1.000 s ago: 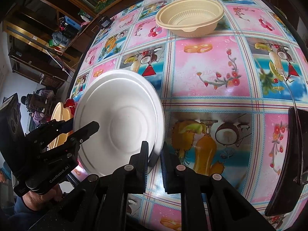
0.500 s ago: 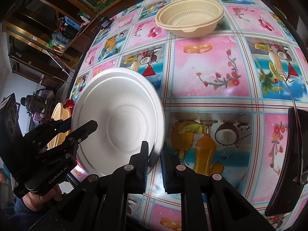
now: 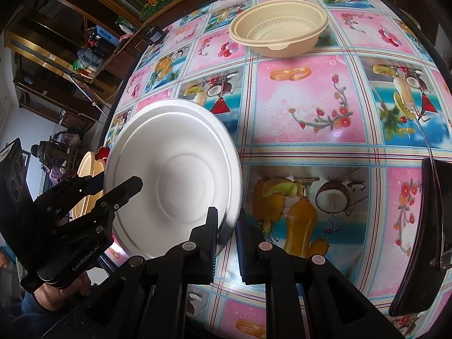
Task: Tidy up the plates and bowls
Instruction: 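Hold the white foam bowl raised in the left gripper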
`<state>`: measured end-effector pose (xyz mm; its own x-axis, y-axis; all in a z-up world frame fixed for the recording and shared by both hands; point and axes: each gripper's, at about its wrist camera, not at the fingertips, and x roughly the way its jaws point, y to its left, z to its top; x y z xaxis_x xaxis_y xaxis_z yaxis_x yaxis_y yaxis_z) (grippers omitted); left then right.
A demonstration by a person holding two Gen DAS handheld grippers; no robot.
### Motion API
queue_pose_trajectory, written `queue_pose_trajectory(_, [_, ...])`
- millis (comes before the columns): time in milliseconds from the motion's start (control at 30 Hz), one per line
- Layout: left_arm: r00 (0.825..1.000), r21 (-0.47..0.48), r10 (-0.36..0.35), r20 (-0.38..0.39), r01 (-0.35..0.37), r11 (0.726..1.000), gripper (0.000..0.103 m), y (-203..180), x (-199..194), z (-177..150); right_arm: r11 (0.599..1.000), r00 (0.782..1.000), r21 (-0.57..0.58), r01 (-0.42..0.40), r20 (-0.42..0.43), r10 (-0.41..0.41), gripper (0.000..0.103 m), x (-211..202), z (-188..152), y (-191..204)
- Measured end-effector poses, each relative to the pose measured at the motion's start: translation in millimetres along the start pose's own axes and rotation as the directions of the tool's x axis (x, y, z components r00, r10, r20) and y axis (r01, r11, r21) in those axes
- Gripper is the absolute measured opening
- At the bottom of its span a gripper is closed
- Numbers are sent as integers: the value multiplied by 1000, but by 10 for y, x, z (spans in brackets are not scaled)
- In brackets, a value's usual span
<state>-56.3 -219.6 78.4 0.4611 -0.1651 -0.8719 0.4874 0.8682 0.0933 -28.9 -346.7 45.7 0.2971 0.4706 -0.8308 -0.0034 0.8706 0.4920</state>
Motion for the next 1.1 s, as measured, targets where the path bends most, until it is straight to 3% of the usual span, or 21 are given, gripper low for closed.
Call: queue_pose_trajectory(1100, [998, 14, 45, 36, -45, 999, 31, -5, -112, -7, 1000, 1000, -21, -14, 20, 14, 13, -24, -23, 70])
